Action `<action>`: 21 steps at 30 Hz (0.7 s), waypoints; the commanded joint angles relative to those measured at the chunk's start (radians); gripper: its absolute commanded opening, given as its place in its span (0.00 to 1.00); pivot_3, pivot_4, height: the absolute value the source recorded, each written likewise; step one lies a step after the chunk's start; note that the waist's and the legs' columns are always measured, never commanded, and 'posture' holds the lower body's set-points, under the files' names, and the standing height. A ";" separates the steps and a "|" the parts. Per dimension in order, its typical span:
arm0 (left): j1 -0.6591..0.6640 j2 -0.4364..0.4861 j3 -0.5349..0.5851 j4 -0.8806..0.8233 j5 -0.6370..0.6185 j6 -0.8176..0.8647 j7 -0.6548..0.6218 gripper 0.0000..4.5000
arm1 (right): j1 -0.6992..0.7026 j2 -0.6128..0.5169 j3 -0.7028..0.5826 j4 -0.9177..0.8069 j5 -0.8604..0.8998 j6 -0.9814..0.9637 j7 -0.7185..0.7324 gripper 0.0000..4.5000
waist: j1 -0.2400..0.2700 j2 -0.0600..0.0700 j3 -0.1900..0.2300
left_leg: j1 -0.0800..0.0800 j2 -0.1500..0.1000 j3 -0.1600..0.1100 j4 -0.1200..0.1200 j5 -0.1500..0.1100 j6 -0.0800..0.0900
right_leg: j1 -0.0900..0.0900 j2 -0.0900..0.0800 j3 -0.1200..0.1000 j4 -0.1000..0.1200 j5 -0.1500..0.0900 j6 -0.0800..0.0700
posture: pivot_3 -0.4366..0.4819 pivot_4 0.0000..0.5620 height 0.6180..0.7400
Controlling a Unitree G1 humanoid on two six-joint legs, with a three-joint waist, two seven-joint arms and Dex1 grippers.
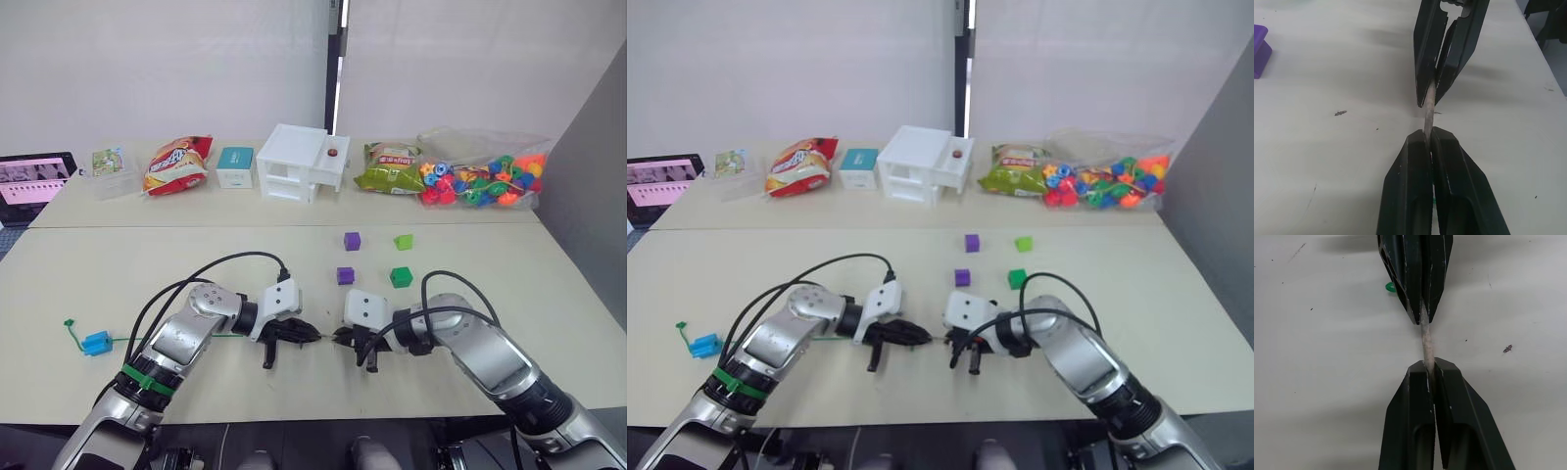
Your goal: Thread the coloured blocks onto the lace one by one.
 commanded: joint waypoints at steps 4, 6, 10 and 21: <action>-0.007 0.032 0.036 -0.046 -0.022 0.007 -0.021 0.00 | 0.110 0.033 -0.188 -0.156 0.088 0.101 -0.104 0.53 | 0.002 0.000 0.000 | 0.000 0.000 0.000 0.000 0.000 0.000 | 0.000 0.000 0.000 0.000 0.000 0.000 | 0.48 0.27 1.00; -0.001 0.042 0.041 -0.053 -0.026 0.008 -0.024 0.00 | 0.154 0.054 -0.251 -0.211 0.121 0.145 -0.145 0.69 | 0.002 0.000 0.000 | 0.000 0.000 0.000 0.000 0.000 0.000 | 0.000 0.000 0.000 0.000 0.000 0.000 | 0.48 0.27 1.00; 0.024 0.074 0.054 -0.082 -0.037 0.024 -0.026 0.00 | 0.303 0.179 -0.431 -0.342 0.164 0.259 -0.320 0.99 | 0.002 0.000 0.000 | 0.000 0.000 -0.001 -0.001 0.000 0.000 | 0.000 0.000 0.000 0.000 0.000 0.000 | 0.48 0.27 1.00; 0.053 0.113 0.083 -0.140 -0.069 0.079 -0.013 0.00 | 0.334 0.520 -0.466 -0.210 -0.058 0.096 -0.847 1.00 | -0.002 0.001 0.000 | 0.001 0.000 0.001 -0.001 0.000 -0.001 | 0.000 0.000 0.001 0.000 0.000 0.000 | 0.48 0.27 1.00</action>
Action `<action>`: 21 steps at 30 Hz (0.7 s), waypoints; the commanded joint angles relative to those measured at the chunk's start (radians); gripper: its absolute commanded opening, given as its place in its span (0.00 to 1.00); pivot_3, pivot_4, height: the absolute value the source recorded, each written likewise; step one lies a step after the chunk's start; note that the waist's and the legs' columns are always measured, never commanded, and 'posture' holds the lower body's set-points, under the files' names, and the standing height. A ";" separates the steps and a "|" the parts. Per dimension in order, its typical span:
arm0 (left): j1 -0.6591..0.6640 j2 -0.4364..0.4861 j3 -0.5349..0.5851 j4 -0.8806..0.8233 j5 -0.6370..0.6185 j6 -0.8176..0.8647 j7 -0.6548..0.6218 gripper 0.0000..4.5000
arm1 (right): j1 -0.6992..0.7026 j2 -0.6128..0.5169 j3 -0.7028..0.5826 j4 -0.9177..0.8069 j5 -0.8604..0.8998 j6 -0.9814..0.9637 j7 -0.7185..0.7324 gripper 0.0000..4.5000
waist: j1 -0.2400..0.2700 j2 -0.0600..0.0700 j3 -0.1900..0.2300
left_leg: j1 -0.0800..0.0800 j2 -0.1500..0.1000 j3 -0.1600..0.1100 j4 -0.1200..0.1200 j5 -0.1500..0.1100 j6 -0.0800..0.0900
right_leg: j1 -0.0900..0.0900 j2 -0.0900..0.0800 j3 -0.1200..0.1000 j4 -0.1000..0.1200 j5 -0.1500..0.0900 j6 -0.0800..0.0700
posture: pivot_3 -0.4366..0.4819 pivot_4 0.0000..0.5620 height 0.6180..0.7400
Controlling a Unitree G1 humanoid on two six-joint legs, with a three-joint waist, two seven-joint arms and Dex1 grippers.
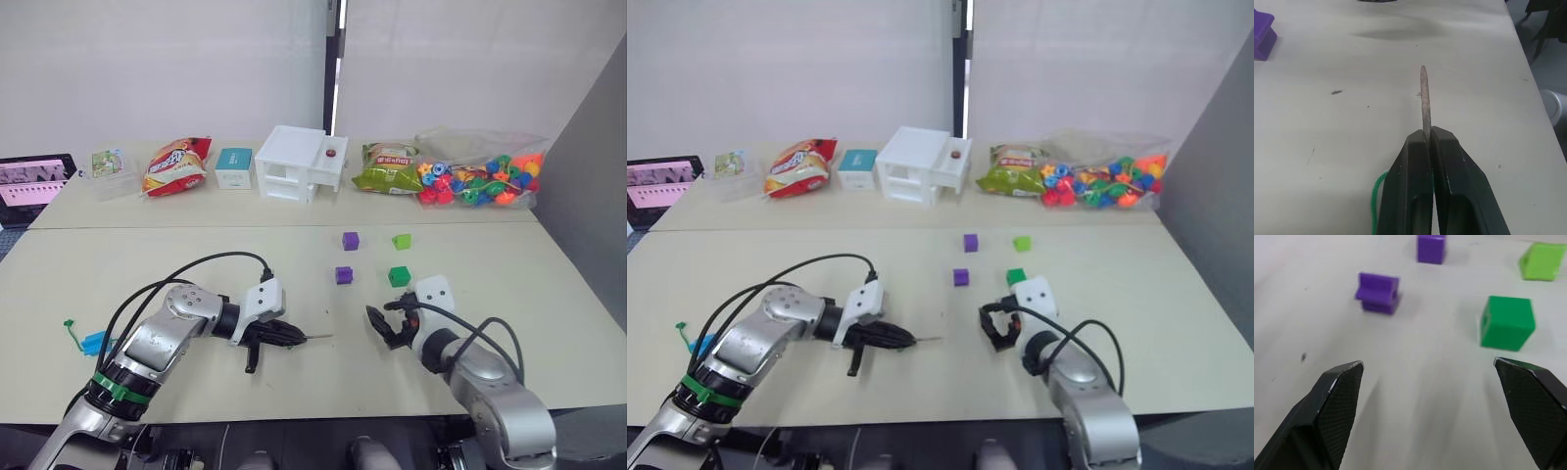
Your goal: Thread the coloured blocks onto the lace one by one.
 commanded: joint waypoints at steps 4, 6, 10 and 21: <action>-0.006 0.012 0.034 -0.022 -0.012 0.005 0.012 0.00 | -0.102 0.038 -0.040 0.217 -0.055 -0.205 -0.124 1.00 | 0.000 0.000 0.000 | 0.000 0.000 0.000 0.000 0.000 0.000 | 0.000 0.000 0.000 0.000 0.000 0.000 | 0.48 0.27 1.00; -0.004 0.013 0.036 -0.023 -0.012 0.005 0.016 0.00 | -0.153 0.031 -0.048 0.325 -0.049 -0.267 -0.116 1.00 | 0.000 0.000 0.000 | 0.000 0.000 0.000 0.000 0.000 0.000 | 0.000 0.000 0.000 0.000 0.000 0.000 | 0.48 0.27 1.00; 0.001 0.014 0.037 -0.029 -0.012 0.008 0.022 0.00 | -0.200 0.038 -0.063 0.446 -0.039 -0.340 -0.126 1.00 | -0.001 0.000 0.000 | 0.000 0.000 0.000 -0.002 0.000 0.000 | 0.000 0.000 0.000 0.000 0.000 0.000 | 0.48 0.27 1.00; 0.006 0.016 0.044 -0.033 -0.010 0.014 0.030 0.00 | -0.189 0.064 -0.056 0.480 -0.042 -0.424 -0.147 0.35 | -0.002 0.000 0.000 | 0.000 0.000 0.000 -0.002 0.000 0.000 | -0.001 0.000 0.000 0.000 0.000 0.000 | 0.48 0.27 1.00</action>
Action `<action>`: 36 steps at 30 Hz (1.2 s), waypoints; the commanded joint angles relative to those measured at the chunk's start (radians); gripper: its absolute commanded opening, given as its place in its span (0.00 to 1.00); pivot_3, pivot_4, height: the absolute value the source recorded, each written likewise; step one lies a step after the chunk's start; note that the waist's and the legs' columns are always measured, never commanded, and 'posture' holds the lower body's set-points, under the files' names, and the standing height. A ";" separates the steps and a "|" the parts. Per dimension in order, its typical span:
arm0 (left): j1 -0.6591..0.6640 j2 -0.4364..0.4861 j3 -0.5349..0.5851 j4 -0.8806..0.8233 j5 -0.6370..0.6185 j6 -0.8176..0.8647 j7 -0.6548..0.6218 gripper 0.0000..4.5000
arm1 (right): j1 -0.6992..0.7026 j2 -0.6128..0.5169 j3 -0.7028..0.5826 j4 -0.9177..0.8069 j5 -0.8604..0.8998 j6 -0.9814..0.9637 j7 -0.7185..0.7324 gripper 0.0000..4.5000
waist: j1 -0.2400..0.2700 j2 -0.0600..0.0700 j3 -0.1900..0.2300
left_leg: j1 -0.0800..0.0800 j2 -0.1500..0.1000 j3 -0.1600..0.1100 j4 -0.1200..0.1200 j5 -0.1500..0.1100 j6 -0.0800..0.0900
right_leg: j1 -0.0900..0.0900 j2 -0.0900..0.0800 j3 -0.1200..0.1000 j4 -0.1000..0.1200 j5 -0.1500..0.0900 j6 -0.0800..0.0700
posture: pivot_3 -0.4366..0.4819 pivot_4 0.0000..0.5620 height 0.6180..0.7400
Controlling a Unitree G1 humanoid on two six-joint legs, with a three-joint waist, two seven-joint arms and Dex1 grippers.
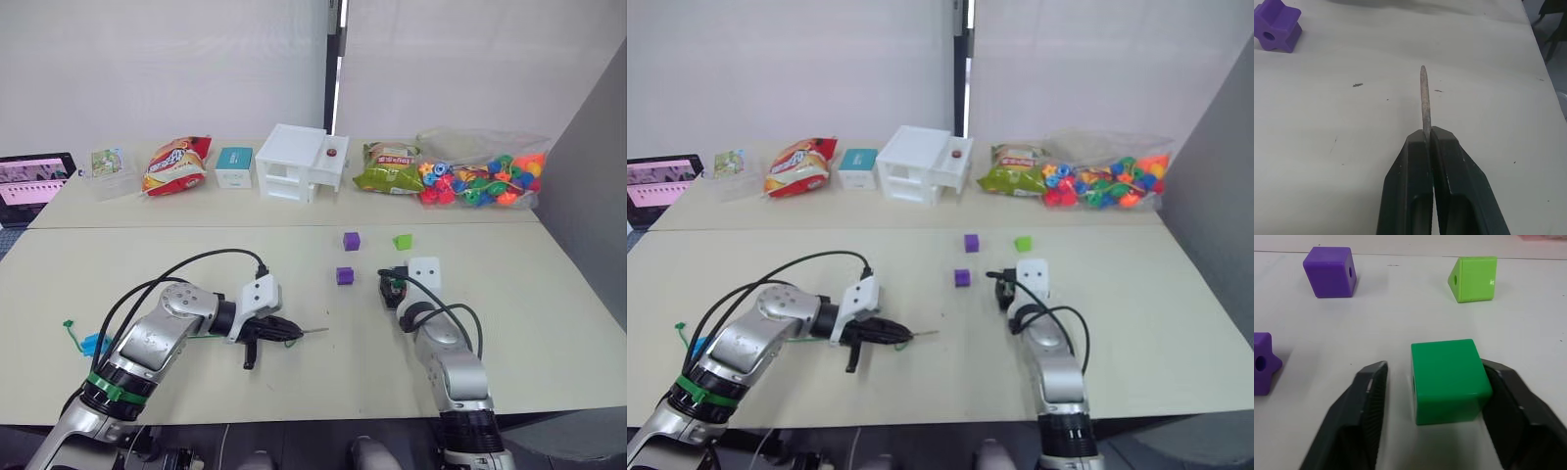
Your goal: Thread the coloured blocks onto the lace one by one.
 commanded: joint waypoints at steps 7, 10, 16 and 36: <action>-0.011 -0.001 0.014 -0.004 -0.003 -0.013 0.002 0.00 | 0.058 0.029 0.008 -0.183 0.019 0.023 -0.022 0.26 | 0.001 0.000 0.000 | 0.000 0.000 0.000 0.000 0.000 0.000 | 0.000 0.000 0.000 0.000 0.000 0.000 | 0.48 0.27 1.00; -0.031 -0.017 0.016 0.017 -0.005 -0.008 0.009 0.00 | 0.171 0.062 0.095 -0.437 0.017 0.163 -0.035 0.26 | 0.003 0.001 0.000 | -0.001 0.000 -0.001 0.000 0.000 0.000 | -0.001 0.000 0.000 0.000 0.000 0.000 | 0.48 0.27 1.00; -0.068 -0.036 -0.011 0.054 -0.006 -0.011 -0.029 0.00 | 0.356 0.119 0.348 -0.773 0.000 0.431 -0.098 0.26 | -0.001 0.001 0.000 | -0.001 0.000 -0.001 0.000 0.000 0.000 | -0.001 0.000 0.000 0.000 0.000 0.000 | 0.48 0.27 1.00; -0.065 0.021 -0.013 0.055 0.001 -0.017 -0.089 0.00 | 0.455 0.065 0.341 -0.714 0.053 0.357 -0.068 0.88 | 0.003 0.000 0.000 | 0.000 0.000 -0.001 0.000 0.000 0.000 | 0.002 0.000 0.000 -0.002 -0.001 0.001 | 0.48 0.27 1.00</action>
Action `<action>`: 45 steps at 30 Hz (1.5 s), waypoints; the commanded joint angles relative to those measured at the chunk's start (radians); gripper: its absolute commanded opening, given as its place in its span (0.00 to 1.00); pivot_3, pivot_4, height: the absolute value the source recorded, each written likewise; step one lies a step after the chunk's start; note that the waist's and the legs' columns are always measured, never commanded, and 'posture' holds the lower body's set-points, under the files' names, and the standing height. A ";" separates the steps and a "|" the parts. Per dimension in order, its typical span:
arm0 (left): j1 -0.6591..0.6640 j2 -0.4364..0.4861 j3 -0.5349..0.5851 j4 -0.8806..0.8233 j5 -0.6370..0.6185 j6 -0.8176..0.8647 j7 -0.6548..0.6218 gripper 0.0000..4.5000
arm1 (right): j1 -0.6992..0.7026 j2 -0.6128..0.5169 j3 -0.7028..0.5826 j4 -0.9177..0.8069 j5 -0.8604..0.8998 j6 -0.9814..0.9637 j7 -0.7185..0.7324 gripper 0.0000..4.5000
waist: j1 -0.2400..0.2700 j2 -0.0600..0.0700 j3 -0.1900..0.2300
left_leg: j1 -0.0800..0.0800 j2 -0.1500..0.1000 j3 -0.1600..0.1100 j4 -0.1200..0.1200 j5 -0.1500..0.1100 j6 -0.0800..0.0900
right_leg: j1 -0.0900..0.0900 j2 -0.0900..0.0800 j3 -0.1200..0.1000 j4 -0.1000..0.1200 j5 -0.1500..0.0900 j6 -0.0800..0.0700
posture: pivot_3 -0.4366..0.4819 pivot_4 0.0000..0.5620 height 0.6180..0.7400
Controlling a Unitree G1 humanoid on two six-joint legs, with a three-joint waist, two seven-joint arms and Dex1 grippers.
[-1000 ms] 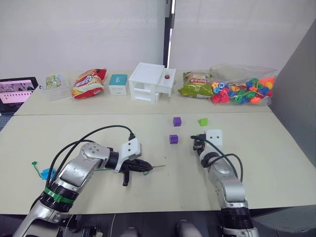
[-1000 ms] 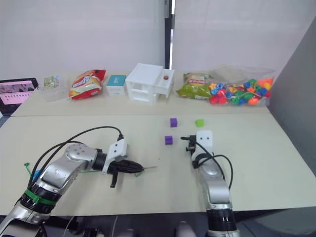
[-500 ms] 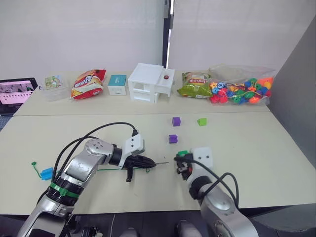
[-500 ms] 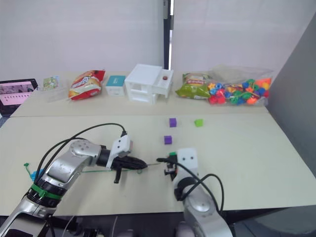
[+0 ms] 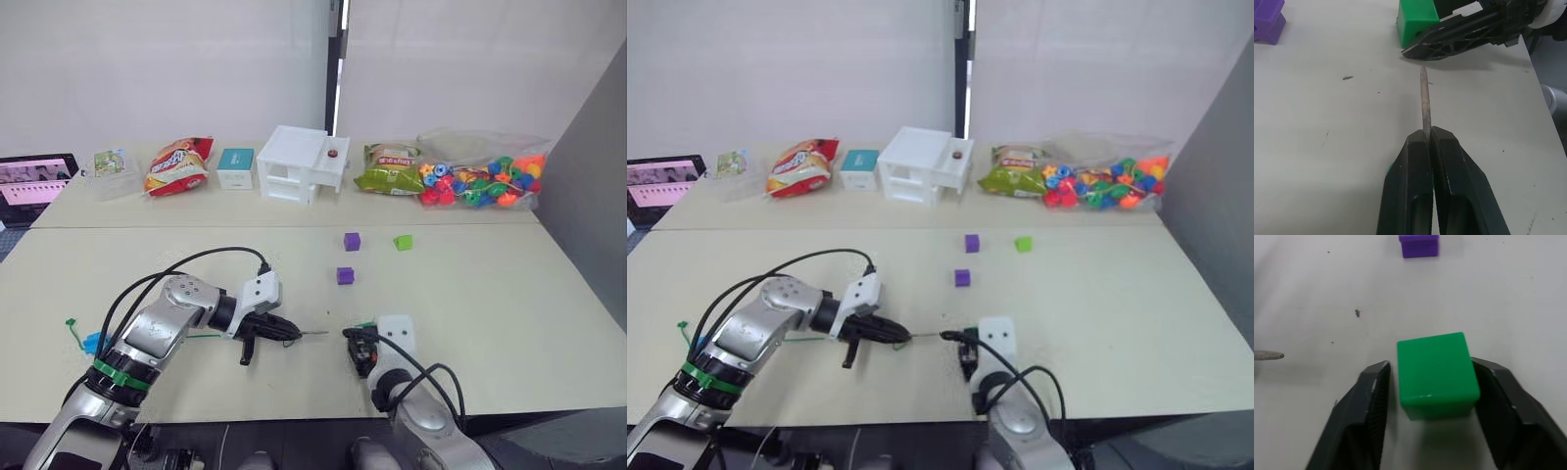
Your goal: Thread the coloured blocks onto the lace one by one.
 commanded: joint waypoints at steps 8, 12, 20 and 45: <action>0.072 0.013 0.036 -0.118 -0.020 0.012 0.048 0.00 | -0.266 -0.466 -0.284 -0.164 0.350 0.131 0.587 0.99 | -0.002 0.000 0.001 | 0.000 0.000 0.000 0.000 0.000 0.000 | 0.001 0.000 0.000 -0.002 0.000 0.000 | 0.48 0.27 1.00; 0.093 0.023 0.041 -0.156 -0.024 0.026 0.057 0.00 | -0.384 -0.703 -0.290 0.004 0.475 0.025 0.946 0.99 | -0.001 0.000 0.001 | 0.000 0.001 0.000 0.000 0.000 0.000 | 0.003 0.001 -0.001 -0.004 0.000 0.000 | 0.48 0.27 1.00; 0.142 0.059 0.050 -0.305 -0.041 0.120 0.096 0.00 | -0.768 -0.809 0.044 0.694 0.188 -0.588 1.473 0.99 | -0.006 -0.001 0.002 | 0.000 0.001 0.003 0.000 0.000 0.001 | 0.002 0.001 0.000 -0.006 0.000 0.000 | 0.48 0.27 1.00; 0.159 0.078 0.054 -0.369 -0.069 0.186 0.178 0.00 | -0.779 -0.681 0.004 0.915 0.107 -0.761 1.481 0.27 | 0.000 0.000 0.002 | -0.002 0.000 0.002 0.002 0.000 0.001 | 0.000 -0.001 0.000 -0.001 0.000 0.000 | 0.48 0.27 1.00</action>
